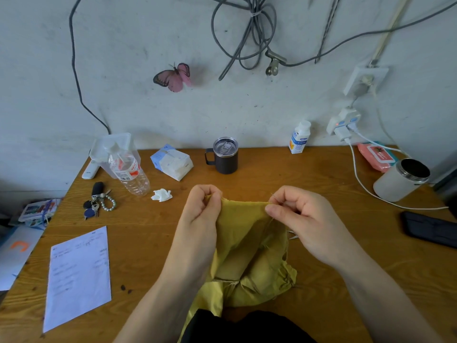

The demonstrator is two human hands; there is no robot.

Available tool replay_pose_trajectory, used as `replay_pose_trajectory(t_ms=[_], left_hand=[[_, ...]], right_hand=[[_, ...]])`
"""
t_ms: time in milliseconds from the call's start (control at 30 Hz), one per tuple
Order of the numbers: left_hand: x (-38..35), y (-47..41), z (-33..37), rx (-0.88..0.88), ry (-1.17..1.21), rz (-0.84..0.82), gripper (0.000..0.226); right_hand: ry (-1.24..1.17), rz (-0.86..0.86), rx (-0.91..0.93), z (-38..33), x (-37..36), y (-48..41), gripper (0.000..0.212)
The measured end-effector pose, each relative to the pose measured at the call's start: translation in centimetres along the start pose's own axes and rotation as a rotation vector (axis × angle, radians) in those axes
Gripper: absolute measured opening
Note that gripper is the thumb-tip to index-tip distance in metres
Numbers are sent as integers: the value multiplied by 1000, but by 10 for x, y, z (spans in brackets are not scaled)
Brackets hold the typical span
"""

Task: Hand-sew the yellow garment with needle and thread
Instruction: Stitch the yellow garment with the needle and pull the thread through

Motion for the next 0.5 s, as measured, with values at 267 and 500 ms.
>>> replay_pose_trajectory(t_ms=[267,500], left_hand=[[5,-5,3,32,-155,-276,32],[8,-7,7,124,-101,-305,33]], right_hand=[[27,-31,16,-6,-1,0,13],[21,-53,10,-10,-5,0,14]])
Point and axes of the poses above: each hand's wrist, its own y-axis away from the middle knuckle, its own x-axis out of the back of the hand, z = x × y, the point moved 1 cm from there along -y, towards the middle knuckle, and after that the axes turned 2 degrees about z, right-handed, at the moved point
